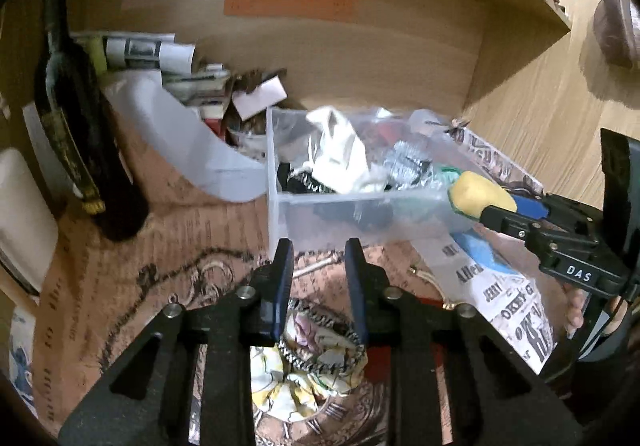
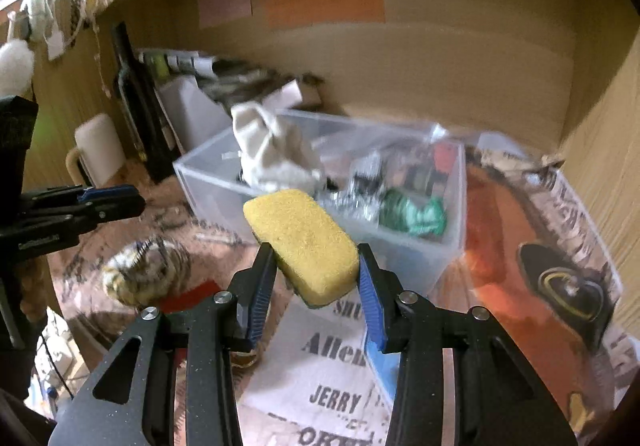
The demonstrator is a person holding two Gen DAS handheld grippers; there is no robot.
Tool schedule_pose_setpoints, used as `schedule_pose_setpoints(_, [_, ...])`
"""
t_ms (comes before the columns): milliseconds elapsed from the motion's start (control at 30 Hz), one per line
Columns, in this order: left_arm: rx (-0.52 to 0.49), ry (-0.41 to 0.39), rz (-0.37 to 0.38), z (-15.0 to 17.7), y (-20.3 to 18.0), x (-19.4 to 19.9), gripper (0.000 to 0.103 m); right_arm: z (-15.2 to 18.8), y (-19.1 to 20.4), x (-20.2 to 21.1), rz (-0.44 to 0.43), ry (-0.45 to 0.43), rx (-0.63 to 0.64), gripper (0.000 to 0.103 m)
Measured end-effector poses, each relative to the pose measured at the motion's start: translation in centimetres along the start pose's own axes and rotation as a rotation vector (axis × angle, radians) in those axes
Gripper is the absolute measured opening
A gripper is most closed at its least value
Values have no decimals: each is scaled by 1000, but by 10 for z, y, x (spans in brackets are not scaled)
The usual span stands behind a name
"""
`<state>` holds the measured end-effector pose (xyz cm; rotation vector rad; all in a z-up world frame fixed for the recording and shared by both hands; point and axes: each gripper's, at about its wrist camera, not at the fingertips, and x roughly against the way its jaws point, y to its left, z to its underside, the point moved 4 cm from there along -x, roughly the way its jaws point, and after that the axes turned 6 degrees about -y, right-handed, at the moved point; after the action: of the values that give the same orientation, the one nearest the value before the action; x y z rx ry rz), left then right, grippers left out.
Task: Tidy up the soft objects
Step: 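Grasp the yellow sponge with the right tool while the left tool grasps the black chain strap, then drop the sponge and chain strap into the clear box while both tools open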
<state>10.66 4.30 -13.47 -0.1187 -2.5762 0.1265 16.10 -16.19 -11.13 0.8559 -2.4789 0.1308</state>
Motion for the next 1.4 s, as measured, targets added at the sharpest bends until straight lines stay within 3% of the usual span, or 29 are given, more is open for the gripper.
schedule_pose_setpoints(67, [-6,5,-16,0,-1,-1,30,-2,-2,2,2,-12,0,37])
schedule_pose_setpoints(167, [-3,36,-39,7,1,-10,59,-2,-3,1,1,-12,-2,38])
schedule_pose_setpoints(333, [49,127,-36,28,11,-35,62,5,-2,0,-1,10,-10,38])
schedule_pose_setpoints(367, [57,144,-30,32,12,-40,61,7,-2,-2,-2,17,-12,38])
schedule_pose_setpoints(433, [58,171,-25,39,12,-49,50,9,-3,-2,-4,23,-16,38])
schedule_pose_setpoints(500, [55,189,-20,43,12,-54,31,10,-3,-3,-4,26,-19,38])
schedule_pose_setpoints(700, [82,164,-8,44,16,-48,20,10,-3,-3,-5,24,-26,38])
schedule_pose_setpoints(1033, [66,24,20,1,0,-13,19,0,-7,-1,2,-9,-32,38])
schedule_pose_setpoints(1233, [61,-77,2,-39,-5,-15,19,-21,-7,-2,3,-56,-24,38])
schedule_pose_setpoints(1400, [71,-104,-39,-64,-2,-34,19,-35,-6,-12,1,-69,-13,38])
